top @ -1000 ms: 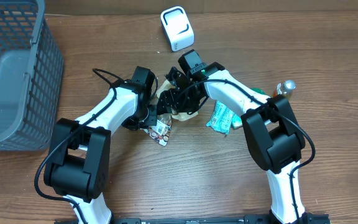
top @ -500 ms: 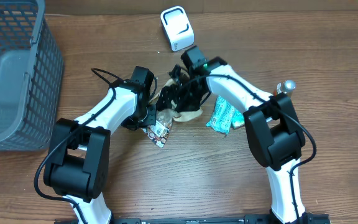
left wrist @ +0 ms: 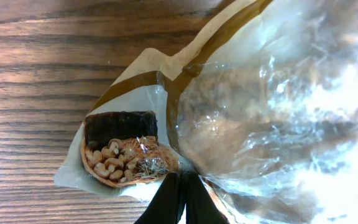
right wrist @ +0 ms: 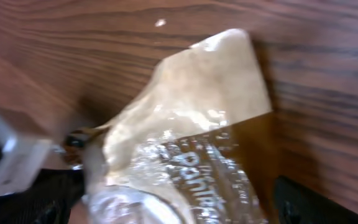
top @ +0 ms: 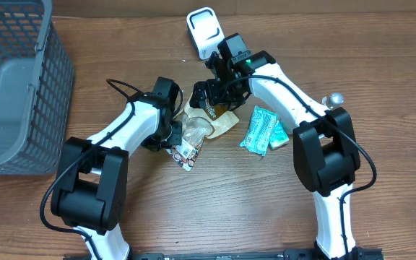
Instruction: Scan the item barcode
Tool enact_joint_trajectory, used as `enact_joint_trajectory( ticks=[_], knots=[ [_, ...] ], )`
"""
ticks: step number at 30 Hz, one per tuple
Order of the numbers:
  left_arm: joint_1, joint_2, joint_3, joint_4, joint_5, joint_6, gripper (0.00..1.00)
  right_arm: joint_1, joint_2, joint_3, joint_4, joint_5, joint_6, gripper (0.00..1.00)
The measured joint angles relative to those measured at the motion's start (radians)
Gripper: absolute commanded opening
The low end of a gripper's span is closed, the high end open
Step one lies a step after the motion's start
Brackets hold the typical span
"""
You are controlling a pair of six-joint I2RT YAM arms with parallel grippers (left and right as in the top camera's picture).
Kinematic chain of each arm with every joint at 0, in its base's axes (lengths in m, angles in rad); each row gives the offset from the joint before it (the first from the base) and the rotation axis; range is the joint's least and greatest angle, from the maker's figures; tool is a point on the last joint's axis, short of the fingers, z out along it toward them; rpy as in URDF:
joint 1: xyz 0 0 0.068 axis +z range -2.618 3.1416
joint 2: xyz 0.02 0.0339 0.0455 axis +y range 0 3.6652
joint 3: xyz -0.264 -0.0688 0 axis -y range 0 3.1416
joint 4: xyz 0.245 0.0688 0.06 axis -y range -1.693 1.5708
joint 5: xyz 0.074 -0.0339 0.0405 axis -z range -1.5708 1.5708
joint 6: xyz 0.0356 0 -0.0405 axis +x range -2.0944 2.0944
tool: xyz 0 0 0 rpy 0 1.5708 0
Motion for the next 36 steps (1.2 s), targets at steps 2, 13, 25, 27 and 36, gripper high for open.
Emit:
enact_joint_trajectory(
  ticks=[2,13,25,27,36],
  knots=[
    [0.0,0.0,0.0,0.0,0.0,0.0,0.04,0.0,0.0,0.0,0.001,0.014,-0.007,1.0],
    [0.0,0.0,0.0,0.004,0.0,0.0,0.04,0.036,0.0,-0.113,0.023,-0.029,-0.02,1.0],
    [0.007,0.002,-0.005,-0.008,-0.008,0.0,0.04,0.09,0.003,-0.175,0.109,-0.26,-0.003,0.64],
    [0.006,0.002,-0.005,-0.007,-0.008,0.0,0.04,0.088,0.003,-0.176,0.114,-0.286,-0.006,0.51],
    [0.006,0.0,-0.005,-0.005,-0.008,0.0,0.04,0.084,0.003,-0.176,0.121,-0.362,0.0,0.25]
  ],
)
